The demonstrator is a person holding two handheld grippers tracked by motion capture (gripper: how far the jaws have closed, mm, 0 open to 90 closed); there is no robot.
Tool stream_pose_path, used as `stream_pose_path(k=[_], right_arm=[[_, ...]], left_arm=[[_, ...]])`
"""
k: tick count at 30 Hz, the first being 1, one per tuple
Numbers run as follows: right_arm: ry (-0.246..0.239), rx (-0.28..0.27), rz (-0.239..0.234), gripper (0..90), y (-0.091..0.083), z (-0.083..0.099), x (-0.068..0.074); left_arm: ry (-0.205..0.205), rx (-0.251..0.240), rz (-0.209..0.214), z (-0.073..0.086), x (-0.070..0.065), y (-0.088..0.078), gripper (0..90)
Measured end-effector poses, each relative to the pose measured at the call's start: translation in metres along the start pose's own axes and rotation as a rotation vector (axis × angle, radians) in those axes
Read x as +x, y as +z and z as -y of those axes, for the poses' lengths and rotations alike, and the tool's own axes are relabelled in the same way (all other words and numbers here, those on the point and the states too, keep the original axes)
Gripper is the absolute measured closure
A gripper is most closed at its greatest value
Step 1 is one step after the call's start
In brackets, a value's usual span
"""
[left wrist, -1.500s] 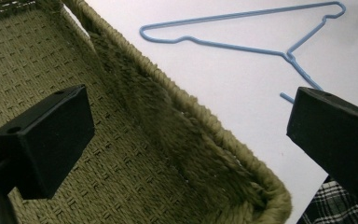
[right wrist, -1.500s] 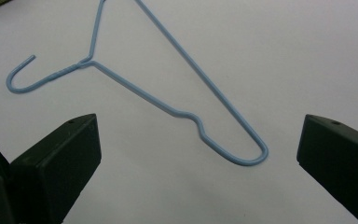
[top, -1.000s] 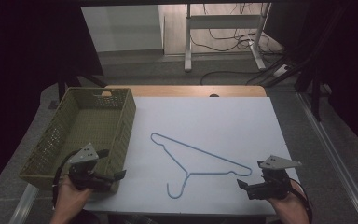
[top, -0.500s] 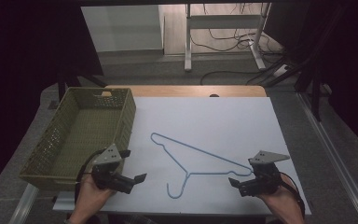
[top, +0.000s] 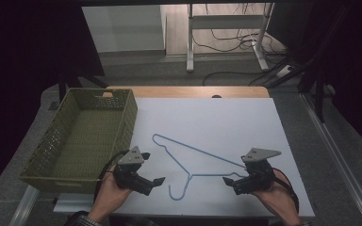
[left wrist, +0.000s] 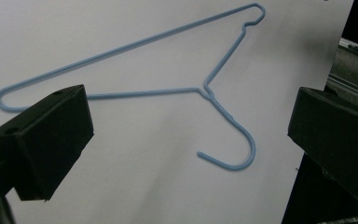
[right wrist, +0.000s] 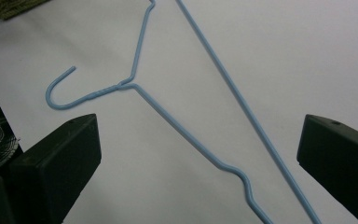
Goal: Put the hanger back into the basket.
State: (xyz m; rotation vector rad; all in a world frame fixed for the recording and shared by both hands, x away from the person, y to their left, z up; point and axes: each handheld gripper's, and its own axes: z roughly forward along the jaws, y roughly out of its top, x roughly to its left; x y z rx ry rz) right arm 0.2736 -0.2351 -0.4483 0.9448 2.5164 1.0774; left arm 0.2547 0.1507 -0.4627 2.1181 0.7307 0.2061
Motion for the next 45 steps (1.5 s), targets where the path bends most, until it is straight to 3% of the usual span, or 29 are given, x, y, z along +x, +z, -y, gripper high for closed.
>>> stream_pose_path(k=[10, 14, 21, 28, 33, 37, 45], right_arm=[[-0.041, 0.060, -0.018, 0.0, 0.020, -0.016, 0.005], [-0.080, 0.105, -0.029, 0.0, 0.033, -0.027, 0.008], [-0.141, 0.177, -0.046, 0.6, 0.052, -0.037, 0.013], [-0.194, 0.265, -0.077, 18.1, 0.077, -0.047, 0.015], [-0.249, 0.332, -0.128, 40.3, 0.092, -0.047, 0.016], [-0.278, 0.390, -0.168, 52.3, 0.104, -0.049, 0.016], [-0.370, 0.434, -0.198, 70.2, 0.119, -0.050, 0.018]], left_arm=[[0.011, 0.021, 0.006, -0.005, 0.004, 0.025, 0.5], [0.012, 0.043, 0.008, -0.005, 0.006, 0.037, 0.6], [0.001, 0.049, 0.009, -0.001, 0.011, 0.043, 0.6], [-0.004, 0.057, -0.003, 0.003, 0.014, 0.045, 0.8], [0.012, 0.073, -0.004, 0.004, 0.013, 0.047, 0.8], [0.010, 0.075, -0.006, 0.005, 0.013, 0.047, 0.8], [0.011, 0.083, -0.010, 0.006, 0.014, 0.046, 0.8]])
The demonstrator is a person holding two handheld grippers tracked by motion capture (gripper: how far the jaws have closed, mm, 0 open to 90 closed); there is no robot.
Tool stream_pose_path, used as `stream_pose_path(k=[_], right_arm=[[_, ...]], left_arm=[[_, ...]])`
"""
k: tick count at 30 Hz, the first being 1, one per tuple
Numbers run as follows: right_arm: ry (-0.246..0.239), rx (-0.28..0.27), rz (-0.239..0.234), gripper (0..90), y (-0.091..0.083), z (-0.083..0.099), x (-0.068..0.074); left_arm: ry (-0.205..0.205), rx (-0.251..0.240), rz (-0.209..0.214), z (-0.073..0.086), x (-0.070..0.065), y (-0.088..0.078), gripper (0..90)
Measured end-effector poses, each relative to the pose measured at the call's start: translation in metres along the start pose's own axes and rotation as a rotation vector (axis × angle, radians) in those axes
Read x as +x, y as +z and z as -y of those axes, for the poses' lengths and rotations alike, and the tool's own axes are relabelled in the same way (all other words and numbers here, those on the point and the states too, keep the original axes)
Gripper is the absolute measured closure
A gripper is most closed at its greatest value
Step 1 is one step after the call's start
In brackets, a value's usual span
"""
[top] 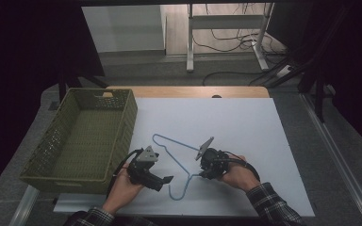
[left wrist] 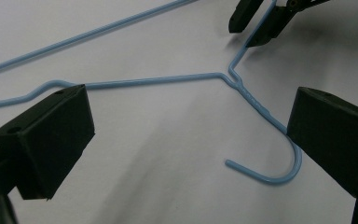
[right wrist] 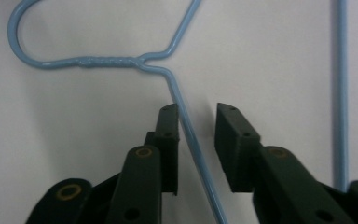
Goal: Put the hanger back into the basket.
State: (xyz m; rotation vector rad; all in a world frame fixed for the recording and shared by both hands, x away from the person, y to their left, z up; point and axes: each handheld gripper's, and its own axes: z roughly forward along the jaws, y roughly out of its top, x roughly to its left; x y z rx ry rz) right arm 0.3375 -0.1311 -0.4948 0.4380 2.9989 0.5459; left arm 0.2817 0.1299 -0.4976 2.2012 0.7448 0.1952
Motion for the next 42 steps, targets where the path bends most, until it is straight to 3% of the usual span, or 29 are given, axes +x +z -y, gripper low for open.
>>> stream_pose_path(k=[6, 14, 20, 24, 33, 35, 37, 39, 40, 42], right_arm=[[-0.059, 0.031, -0.030, 79.8, 0.007, -0.002, -0.001], [-0.197, 0.017, -0.032, 86.0, 0.005, -0.001, 0.002], [-0.192, -0.009, -0.016, 86.2, -0.001, 0.000, 0.000], [-0.183, -0.045, -0.037, 86.2, -0.008, 0.002, -0.002], [-0.182, -0.064, -0.036, 86.2, -0.014, 0.005, -0.002], [-0.181, -0.072, -0.036, 86.2, -0.016, 0.006, -0.002], [-0.180, -0.078, -0.032, 86.2, -0.017, 0.006, -0.002], [-0.176, -0.086, -0.029, 86.2, -0.019, 0.006, -0.003], [-0.175, -0.091, -0.031, 86.2, -0.020, 0.006, -0.003], [-0.170, -0.098, -0.028, 86.2, -0.022, 0.007, -0.003]], left_arm=[[0.001, 0.008, -0.001, 0.000, 0.000, 0.000, 0.8], [-0.010, 0.006, -0.005, 0.001, 0.001, -0.001, 0.8], [-0.028, 0.015, -0.019, 0.001, 0.001, -0.003, 1.4], [-0.050, 0.019, -0.025, 0.001, 0.002, -0.006, 1.6], [-0.065, -0.023, -0.018, 0.000, 0.000, -0.020, 3.7], [-0.058, -0.019, -0.037, 0.001, -0.002, -0.025, 12.7], [-0.074, -0.012, -0.049, 0.003, -0.004, -0.029, 33.6], [-0.079, -0.005, -0.032, 0.004, -0.005, -0.030, 56.4], [-0.099, 0.038, -0.022, 0.008, -0.007, -0.029, 68.1], [-0.097, 0.079, 0.011, 0.012, -0.010, -0.025, 83.3]])
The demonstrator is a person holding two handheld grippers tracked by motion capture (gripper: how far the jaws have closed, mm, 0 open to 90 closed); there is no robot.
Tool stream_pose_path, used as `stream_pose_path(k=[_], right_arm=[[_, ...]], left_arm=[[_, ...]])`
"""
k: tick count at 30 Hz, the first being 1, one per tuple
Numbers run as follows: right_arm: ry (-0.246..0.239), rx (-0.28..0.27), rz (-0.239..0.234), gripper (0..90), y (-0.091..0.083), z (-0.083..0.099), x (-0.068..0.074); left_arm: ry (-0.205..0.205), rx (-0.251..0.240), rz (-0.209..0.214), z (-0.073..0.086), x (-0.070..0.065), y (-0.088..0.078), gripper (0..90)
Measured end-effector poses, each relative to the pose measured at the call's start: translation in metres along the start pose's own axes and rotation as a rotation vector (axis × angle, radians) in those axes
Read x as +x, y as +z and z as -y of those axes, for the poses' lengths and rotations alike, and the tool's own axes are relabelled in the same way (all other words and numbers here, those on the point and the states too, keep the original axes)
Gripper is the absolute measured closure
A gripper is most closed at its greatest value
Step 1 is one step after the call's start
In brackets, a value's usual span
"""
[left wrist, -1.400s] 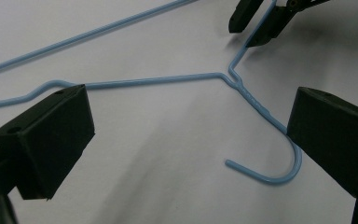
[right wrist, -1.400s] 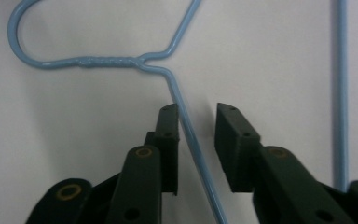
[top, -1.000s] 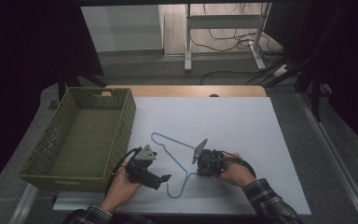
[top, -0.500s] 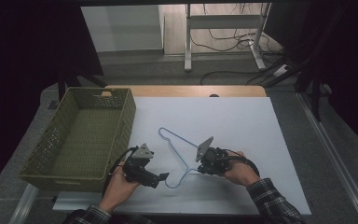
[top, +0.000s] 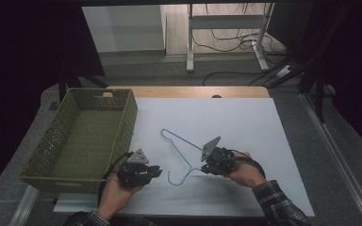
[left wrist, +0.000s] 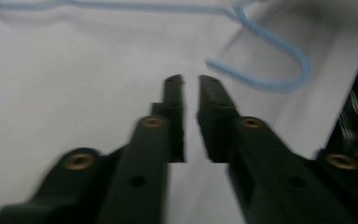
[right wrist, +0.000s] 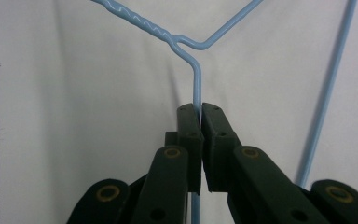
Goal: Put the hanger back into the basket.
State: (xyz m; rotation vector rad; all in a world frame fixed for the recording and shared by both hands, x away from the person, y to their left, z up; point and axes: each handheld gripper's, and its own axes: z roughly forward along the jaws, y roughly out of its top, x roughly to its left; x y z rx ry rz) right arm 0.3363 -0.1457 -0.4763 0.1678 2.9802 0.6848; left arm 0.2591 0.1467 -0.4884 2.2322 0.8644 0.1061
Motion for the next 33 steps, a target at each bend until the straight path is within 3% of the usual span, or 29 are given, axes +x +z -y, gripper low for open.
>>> stream_pose_path(k=[4, 10, 15, 18, 22, 25, 29, 32, 33], right_arm=[[0.008, -0.015, 0.001, 86.2, -0.003, 0.000, -0.001], [0.011, -0.020, 0.006, 86.0, -0.002, 0.000, 0.000], [0.049, -0.024, -0.001, 84.3, -0.001, 0.000, -0.001], [0.089, -0.046, 0.007, 69.0, -0.009, 0.000, -0.001], [0.135, -0.035, 0.034, 63.8, -0.010, -0.006, 0.002], [0.153, -0.017, 0.035, 64.6, 0.003, -0.013, 0.005], [0.140, 0.021, 0.070, 69.0, 0.015, -0.017, 0.008], [0.108, 0.042, 0.099, 83.8, 0.020, -0.019, 0.012], [0.108, 0.042, 0.099, 83.8, 0.020, -0.019, 0.012]], left_arm=[[0.038, 0.046, 0.054, 0.000, -0.013, 0.013, 89.2], [0.086, 0.036, 0.087, -0.005, -0.029, 0.024, 88.8], [0.065, 0.013, 0.108, -0.005, -0.026, 0.023, 88.2], [0.070, 0.004, 0.108, -0.006, -0.026, 0.022, 87.9], [0.077, 0.001, 0.107, -0.008, -0.027, 0.022, 87.5], [0.078, -0.003, 0.104, -0.008, -0.028, 0.021, 86.9], [0.079, -0.009, 0.102, -0.008, -0.028, 0.020, 86.4], [0.083, -0.012, 0.103, -0.008, -0.028, 0.020, 86.1], [0.084, -0.012, 0.104, -0.008, -0.028, 0.020, 86.1]])
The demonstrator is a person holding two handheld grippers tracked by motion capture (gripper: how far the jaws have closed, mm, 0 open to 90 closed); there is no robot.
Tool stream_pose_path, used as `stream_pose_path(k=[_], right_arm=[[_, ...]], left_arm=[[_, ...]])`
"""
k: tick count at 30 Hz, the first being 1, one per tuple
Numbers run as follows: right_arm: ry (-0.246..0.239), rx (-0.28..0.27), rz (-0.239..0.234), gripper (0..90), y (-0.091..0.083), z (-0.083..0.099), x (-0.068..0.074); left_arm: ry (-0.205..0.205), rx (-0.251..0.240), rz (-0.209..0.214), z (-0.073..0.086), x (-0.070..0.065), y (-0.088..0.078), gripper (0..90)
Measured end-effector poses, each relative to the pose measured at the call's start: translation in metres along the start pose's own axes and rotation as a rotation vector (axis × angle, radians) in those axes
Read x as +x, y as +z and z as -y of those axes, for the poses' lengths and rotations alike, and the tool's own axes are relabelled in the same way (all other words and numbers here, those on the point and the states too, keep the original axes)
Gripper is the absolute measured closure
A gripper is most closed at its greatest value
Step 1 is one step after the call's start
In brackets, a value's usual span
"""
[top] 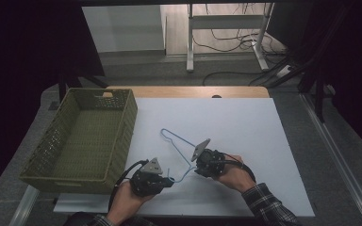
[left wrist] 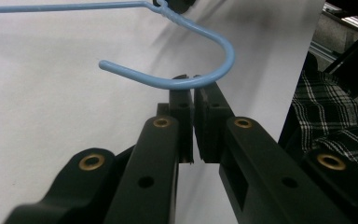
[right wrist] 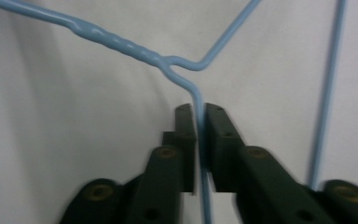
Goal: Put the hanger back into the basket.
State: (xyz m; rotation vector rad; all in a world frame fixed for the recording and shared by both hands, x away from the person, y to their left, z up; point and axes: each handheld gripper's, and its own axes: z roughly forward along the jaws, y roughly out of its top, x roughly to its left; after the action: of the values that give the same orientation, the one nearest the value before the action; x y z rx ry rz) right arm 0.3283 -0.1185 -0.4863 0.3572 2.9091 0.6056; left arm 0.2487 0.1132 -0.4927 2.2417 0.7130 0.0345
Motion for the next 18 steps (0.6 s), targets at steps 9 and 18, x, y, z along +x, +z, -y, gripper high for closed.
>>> stream_pose_path(k=[9, 18], right_arm=[[0.020, -0.121, -0.044, 86.2, -0.032, 0.000, -0.005], [0.039, -0.176, -0.108, 86.2, -0.062, -0.005, -0.007]], left_arm=[[0.004, -0.014, -0.109, -0.003, 0.012, -0.008, 55.7], [0.111, -0.088, -0.133, -0.034, 0.026, -0.031, 35.1]])
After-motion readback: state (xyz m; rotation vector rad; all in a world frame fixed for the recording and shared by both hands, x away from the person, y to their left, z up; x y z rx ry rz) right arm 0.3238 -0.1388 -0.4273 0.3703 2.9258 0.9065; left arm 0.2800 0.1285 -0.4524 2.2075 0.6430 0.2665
